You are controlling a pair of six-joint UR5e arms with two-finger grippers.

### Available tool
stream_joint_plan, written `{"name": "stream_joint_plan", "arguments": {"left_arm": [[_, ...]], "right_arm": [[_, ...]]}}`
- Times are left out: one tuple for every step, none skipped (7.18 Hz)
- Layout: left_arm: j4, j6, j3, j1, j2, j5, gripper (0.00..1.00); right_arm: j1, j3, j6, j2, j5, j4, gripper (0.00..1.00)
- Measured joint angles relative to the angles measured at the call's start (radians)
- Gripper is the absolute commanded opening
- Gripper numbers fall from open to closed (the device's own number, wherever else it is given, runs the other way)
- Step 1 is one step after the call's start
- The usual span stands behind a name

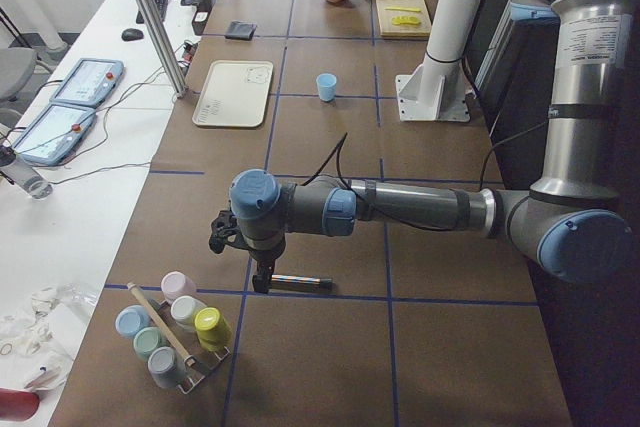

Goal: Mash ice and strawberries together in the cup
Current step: 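Carry the pink ice bowl with the right gripper over the light-blue cup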

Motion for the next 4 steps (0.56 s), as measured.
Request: {"name": "stream_joint_plan", "arguments": {"left_arm": [[-0.002, 0.000, 0.000, 0.000, 0.001, 0.002, 1.00], [-0.004, 0.000, 0.000, 0.001, 0.001, 0.004, 1.00], [-0.005, 0.000, 0.000, 0.002, 0.001, 0.006, 1.00], [-0.005, 0.000, 0.001, 0.002, 0.001, 0.007, 1.00]], "right_arm": [[-0.088, -0.001, 0.160, 0.085, -0.033, -0.003, 0.00], [-0.184, -0.003, 0.307, 0.160, -0.097, -0.003, 0.00], [-0.287, -0.021, 0.444, 0.241, -0.183, -0.004, 0.00], [-0.383, -0.068, 0.558, 0.330, -0.275, -0.003, 0.00]]}}
